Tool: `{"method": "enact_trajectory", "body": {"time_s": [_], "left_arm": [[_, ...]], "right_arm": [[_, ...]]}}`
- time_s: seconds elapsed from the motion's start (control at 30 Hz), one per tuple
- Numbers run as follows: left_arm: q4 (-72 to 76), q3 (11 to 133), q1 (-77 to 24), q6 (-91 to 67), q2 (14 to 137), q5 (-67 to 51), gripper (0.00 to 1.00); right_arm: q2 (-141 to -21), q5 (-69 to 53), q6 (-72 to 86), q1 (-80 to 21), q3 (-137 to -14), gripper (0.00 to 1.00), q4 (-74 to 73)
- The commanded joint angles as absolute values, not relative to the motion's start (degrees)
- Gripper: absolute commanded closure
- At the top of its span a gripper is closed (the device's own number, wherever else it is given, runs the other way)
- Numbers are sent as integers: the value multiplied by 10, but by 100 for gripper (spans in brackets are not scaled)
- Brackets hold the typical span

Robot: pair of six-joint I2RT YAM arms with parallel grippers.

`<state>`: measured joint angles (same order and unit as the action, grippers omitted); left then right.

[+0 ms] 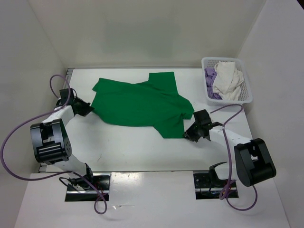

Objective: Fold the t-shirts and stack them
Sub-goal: Flatten out the tshirt

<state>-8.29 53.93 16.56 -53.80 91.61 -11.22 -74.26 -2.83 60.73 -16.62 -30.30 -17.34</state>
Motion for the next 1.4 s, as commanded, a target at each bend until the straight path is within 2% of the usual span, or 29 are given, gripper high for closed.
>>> {"method": "enact_trajectory", "body": {"time_s": [0.0,0.03,0.1,0.13,0.37,0.53,0.73,0.77,0.93,1.03,1.17,1.3,1.37], "left_arm": [[-60,531,166,-534,895,-122,100],[-60,524,166,-534,895,-122,100],[-54,524,166,-540,895,-122,100],[-54,518,160,-540,895,-122,100],[-94,545,99,-514,832,-99,100],[-173,653,89,-482,767,-135,100],[-264,833,126,-469,737,-162,100],[-265,858,140,-469,737,-171,100],[-324,1047,156,-475,750,-169,100],[-341,1107,156,-469,762,-149,100],[-334,1142,156,-463,791,-135,100],[-289,1065,156,-463,803,-127,100],[-264,1031,156,-463,823,-127,100]], "right_arm": [[-749,-23,601,-168,-313,74,-174],[-755,-29,601,-168,-313,77,-174],[-760,-29,596,-168,-313,90,-174],[-765,-29,596,-168,-325,100,-186],[-683,6,563,-168,-453,100,-301],[-649,40,515,-168,-661,100,-411],[-665,118,435,-168,-957,100,-549],[-677,128,425,-168,-1048,100,-579],[-746,140,379,-168,-1350,100,-612],[-787,127,374,-173,-1463,100,-614],[-848,121,362,-173,-1507,100,-597],[-920,72,351,-142,-1471,100,-556],[-945,48,339,-127,-1414,100,-496]]}}
